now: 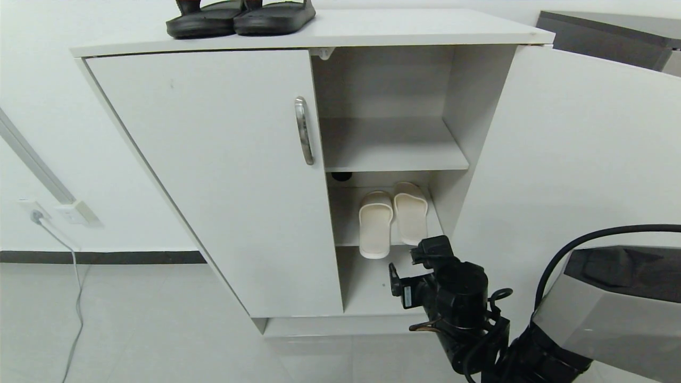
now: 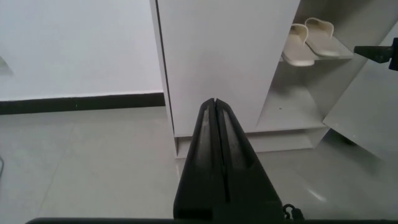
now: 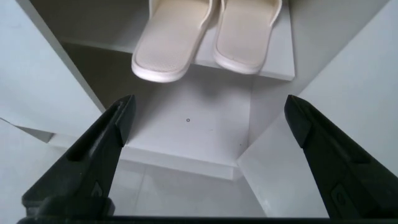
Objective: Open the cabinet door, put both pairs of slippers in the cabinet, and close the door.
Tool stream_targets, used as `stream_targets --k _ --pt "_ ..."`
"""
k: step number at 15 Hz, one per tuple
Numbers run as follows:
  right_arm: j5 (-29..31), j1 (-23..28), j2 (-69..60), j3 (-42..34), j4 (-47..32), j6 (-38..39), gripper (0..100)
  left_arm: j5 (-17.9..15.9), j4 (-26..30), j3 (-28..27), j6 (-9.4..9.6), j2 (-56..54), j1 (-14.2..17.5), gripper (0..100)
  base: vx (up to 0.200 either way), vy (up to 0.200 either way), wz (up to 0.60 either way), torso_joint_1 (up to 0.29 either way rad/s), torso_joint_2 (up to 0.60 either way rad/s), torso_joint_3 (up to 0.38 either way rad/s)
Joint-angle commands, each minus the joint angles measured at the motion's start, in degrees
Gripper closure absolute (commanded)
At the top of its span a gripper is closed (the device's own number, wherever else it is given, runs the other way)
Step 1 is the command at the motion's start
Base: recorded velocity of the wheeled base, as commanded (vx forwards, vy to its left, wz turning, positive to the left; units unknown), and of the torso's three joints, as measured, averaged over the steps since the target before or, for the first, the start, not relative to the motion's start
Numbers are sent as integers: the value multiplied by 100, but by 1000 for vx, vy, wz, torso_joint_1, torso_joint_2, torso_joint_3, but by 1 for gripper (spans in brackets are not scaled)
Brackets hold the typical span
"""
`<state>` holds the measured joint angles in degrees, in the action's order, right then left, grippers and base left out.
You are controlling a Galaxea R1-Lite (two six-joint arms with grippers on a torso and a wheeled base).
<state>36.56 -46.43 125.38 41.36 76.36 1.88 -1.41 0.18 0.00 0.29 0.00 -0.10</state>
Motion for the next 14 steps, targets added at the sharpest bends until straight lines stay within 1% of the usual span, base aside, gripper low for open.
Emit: stream_targets --k 1,6,14 --pt "0 -6 22 -23 37 -12 0 1 -1 0 -3 9 1 100 0 0 0 0 0 0" --pt "9 -15 22 -32 45 -12 0 1 -1 -9 6 9 1 100 0 0 0 0 0 20" --pt "9 -15 22 -67 45 -12 0 -8 8 -9 6 9 1 100 0 0 0 2 0 189"
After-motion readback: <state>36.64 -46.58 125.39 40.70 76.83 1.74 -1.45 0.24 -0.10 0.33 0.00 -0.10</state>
